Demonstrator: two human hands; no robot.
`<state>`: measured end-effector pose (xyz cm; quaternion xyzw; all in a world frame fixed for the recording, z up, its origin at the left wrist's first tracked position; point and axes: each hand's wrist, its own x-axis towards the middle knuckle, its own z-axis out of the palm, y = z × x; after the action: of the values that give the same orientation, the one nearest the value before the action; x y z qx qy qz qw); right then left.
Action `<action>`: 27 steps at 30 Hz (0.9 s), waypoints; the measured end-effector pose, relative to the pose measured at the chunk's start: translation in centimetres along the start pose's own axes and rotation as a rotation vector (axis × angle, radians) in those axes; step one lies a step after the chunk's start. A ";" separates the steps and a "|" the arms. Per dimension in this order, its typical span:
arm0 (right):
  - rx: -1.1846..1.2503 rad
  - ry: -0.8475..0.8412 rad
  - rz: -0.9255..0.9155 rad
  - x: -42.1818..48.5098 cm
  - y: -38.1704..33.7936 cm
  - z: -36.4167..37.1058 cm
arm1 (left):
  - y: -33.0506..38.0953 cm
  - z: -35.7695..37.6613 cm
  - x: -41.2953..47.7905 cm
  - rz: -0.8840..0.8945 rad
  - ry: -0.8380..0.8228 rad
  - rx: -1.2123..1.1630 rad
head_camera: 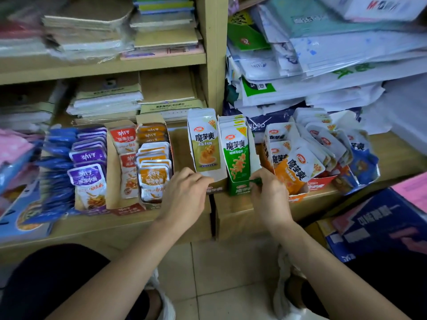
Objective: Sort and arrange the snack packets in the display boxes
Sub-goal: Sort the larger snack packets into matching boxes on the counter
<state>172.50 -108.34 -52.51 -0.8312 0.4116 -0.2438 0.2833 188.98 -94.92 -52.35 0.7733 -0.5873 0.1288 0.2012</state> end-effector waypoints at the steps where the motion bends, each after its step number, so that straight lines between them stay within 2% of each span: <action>1: -0.009 -0.004 0.009 0.2 -0.1 0.0 | 0.2 0.0 -0.1 -0.002 -0.001 -0.002; 6: -0.015 -0.033 -0.006 0.4 -0.6 -0.2 | 0.8 -0.3 -0.3 -0.028 -0.016 0.023; 10: -0.012 -0.079 -0.058 -0.4 -0.6 -1.8 | 1.7 -1.5 0.0 -0.114 -0.036 0.063; 14: -0.008 0.050 -0.084 -1.6 -0.2 -5.5 | 4.0 -3.7 1.1 -0.106 -0.015 0.016; 19: 0.105 0.216 0.154 -1.8 2.2 -11.0 | 8.2 -4.8 5.0 -0.067 -0.192 -0.209; 21: 0.130 0.229 0.208 -1.4 3.2 -12.5 | 9.8 -4.3 6.9 -0.071 -0.236 -0.321; 24: 0.143 0.174 0.259 -0.3 3.9 -13.5 | 12.0 -2.7 9.7 -0.070 -0.276 -0.399; 27: 0.121 0.246 0.244 1.2 4.3 -13.3 | 13.3 -0.7 12.1 -0.090 -0.341 -0.380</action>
<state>162.31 -115.03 -45.59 -0.7204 0.5255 -0.3319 0.3077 179.59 -108.01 -44.36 0.7576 -0.5913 -0.1253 0.2466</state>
